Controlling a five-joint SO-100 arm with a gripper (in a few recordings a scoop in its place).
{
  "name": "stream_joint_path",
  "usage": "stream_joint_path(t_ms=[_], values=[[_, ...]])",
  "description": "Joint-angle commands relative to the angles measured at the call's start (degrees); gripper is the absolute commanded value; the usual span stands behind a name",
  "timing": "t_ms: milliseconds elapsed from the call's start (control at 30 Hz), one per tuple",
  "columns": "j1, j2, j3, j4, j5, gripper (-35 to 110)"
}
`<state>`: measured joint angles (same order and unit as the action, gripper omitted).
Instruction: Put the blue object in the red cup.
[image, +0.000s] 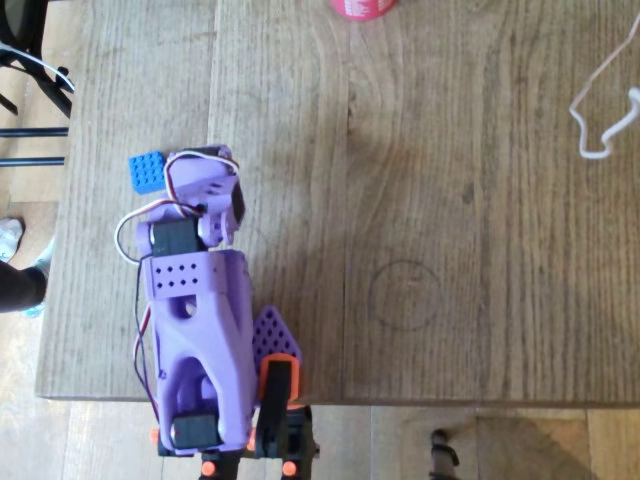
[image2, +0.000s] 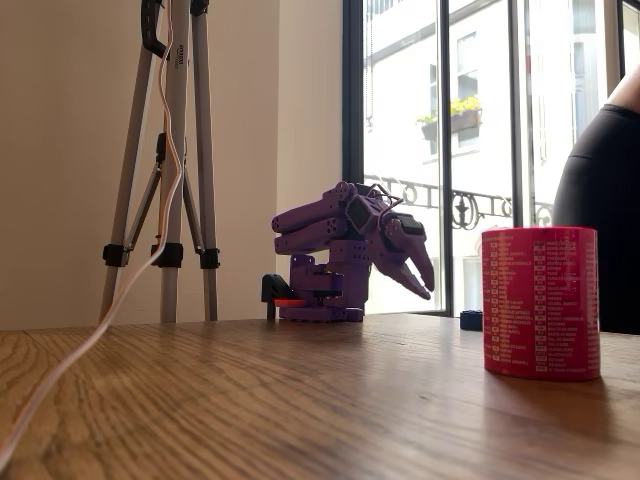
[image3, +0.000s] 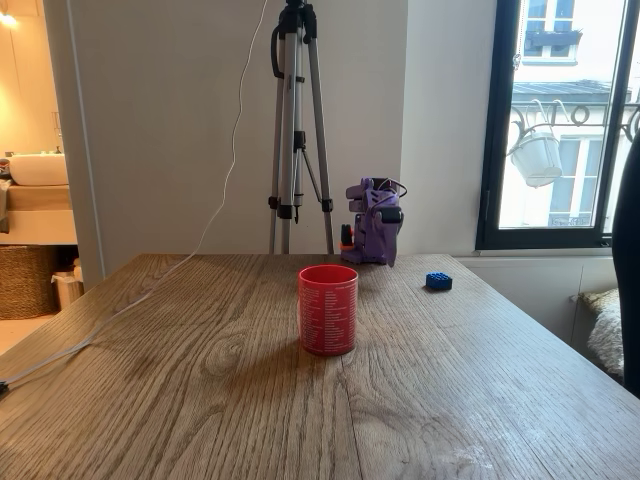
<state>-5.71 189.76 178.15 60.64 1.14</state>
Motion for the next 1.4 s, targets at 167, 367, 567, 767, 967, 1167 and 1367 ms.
stream_joint_path(t_ms=[167,367,567,767,967,1167,1367], values=[[-0.62,-14.06,-15.64,5.01,-1.23,0],[-4.92,-46.14,-37.88,7.03,3.43,1],[-10.28,-70.05,-59.24,12.48,6.94,1],[-17.84,-83.32,-69.43,15.03,8.44,1],[-24.61,-93.08,-72.95,14.50,11.95,1],[-27.60,-96.77,-76.29,14.15,13.97,1],[-27.60,-97.38,-76.55,15.21,12.57,2]])
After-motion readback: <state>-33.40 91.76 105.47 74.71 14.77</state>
